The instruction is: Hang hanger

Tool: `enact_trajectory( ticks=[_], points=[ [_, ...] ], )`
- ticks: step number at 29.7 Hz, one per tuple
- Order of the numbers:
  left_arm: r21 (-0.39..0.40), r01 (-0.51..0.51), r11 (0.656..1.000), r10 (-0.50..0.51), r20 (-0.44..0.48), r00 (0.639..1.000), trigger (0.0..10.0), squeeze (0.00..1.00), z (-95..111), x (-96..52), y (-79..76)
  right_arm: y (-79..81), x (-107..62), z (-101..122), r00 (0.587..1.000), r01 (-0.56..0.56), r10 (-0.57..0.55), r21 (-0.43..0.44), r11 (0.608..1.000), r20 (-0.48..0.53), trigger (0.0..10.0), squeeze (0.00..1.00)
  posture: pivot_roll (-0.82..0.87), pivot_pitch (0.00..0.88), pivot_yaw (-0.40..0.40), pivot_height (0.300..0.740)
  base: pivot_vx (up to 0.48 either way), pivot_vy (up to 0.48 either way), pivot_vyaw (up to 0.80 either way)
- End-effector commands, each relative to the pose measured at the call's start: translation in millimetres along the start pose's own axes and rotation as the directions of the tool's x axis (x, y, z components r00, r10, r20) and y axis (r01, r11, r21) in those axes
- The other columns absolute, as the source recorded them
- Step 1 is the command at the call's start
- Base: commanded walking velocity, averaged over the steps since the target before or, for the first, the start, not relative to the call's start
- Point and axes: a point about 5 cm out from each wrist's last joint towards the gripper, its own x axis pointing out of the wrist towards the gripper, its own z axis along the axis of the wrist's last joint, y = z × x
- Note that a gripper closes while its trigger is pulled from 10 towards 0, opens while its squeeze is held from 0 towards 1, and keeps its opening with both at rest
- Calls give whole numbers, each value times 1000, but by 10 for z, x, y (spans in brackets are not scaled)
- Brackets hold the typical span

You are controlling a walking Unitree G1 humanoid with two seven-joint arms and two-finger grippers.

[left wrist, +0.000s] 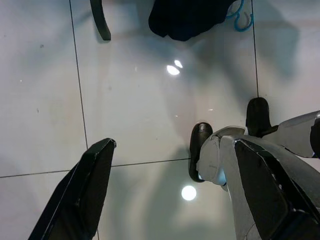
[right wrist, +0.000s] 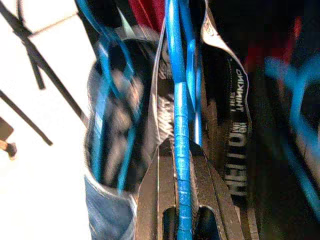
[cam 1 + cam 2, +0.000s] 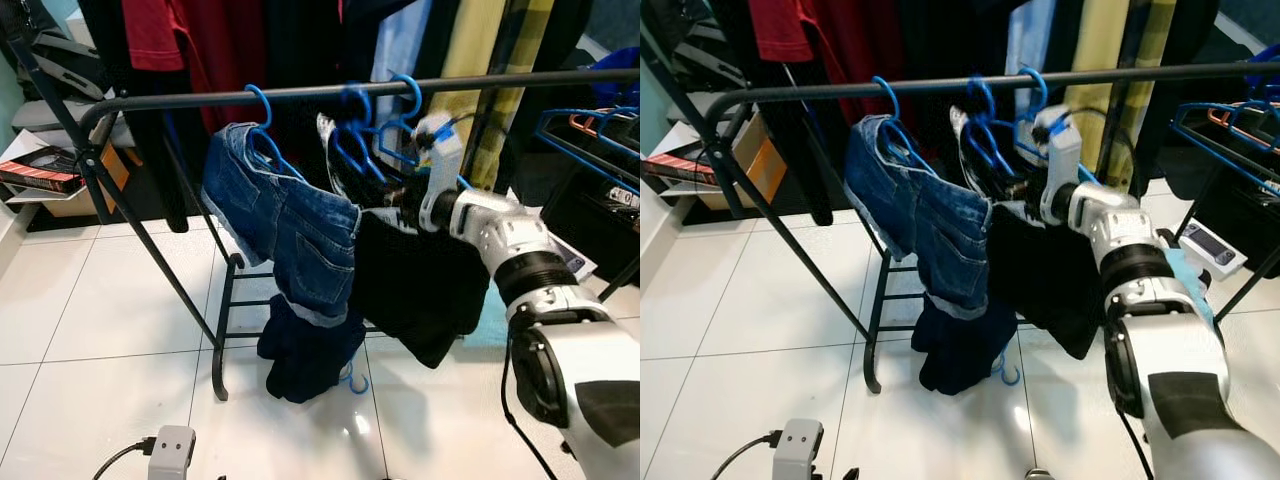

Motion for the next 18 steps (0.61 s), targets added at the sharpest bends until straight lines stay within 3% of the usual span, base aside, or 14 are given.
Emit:
enact_trajectory(
  ticks=[1,12,14,18],
  points=[
    [-10,-10,1000,10,-35,999,10000,0,-87,-48,35,53,17,189,996,-54,59,-70,996,71,10000,0,-8,226,65,740,0,0,0],
    [-11,-9,1000,8,-39,999,10000,0,-85,-65,42,-67,8,135,995,97,-98,-86,992,-5,10000,0,-7,229,66,740,0,0,0],
    [-11,-9,1000,9,-40,999,10000,0,-83,-72,45,-193,-33,-16,955,271,-275,-44,961,-114,10000,0,-5,231,66,740,0,0,0],
    [-11,-10,1000,9,-39,999,10000,0,-82,-77,44,-237,-62,-60,933,328,-330,-36,944,-146,10000,0,-1,232,63,740,0,0,0]
  ],
)
